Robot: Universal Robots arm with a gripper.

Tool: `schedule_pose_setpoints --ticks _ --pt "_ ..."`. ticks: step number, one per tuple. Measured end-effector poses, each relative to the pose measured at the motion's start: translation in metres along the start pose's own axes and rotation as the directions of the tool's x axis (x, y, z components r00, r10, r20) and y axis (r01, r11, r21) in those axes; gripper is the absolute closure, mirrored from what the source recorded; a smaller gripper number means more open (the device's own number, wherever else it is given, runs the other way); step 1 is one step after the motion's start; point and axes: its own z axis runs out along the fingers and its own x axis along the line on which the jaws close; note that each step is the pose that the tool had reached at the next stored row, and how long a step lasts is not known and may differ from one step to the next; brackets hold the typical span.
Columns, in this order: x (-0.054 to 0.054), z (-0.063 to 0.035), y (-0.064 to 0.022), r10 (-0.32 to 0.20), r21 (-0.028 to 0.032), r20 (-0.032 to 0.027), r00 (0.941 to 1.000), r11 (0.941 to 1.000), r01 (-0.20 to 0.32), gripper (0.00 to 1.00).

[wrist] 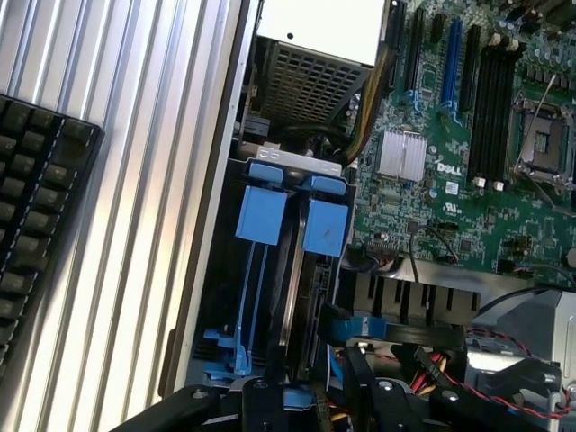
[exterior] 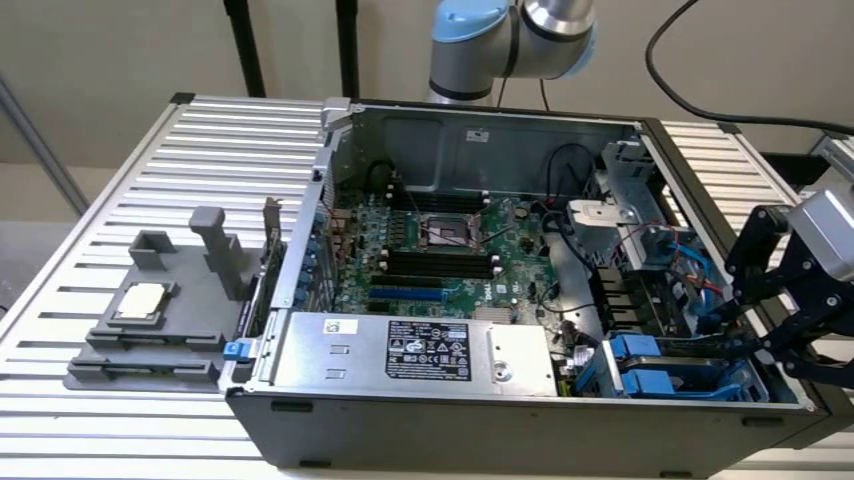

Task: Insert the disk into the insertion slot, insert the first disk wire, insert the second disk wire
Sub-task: 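Insert the first disk wire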

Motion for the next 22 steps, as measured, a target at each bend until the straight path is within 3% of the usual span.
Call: schedule_pose_setpoints --ticks 4,6,8,13,20,22 --pt "0.002 0.0003 0.0001 -0.010 0.0067 0.0343 0.9994 0.9999 0.009 0.61" --pt "0.004 0.0000 0.0004 -0.013 0.0100 0.0461 0.9988 0.9999 0.013 0.61" --pt "0.006 -0.0004 0.0008 -0.017 0.0124 0.0504 0.9986 0.9998 0.016 0.61" --pt "0.012 -0.0016 0.0021 -0.027 0.0173 0.0511 0.9983 0.9995 0.026 0.61" --pt "0.015 -0.0020 0.0067 -0.049 0.0256 0.0727 0.9962 0.9986 0.047 0.61" --pt "0.015 -0.0019 0.0077 -0.059 0.0313 0.0751 0.9955 0.9979 0.056 0.61"
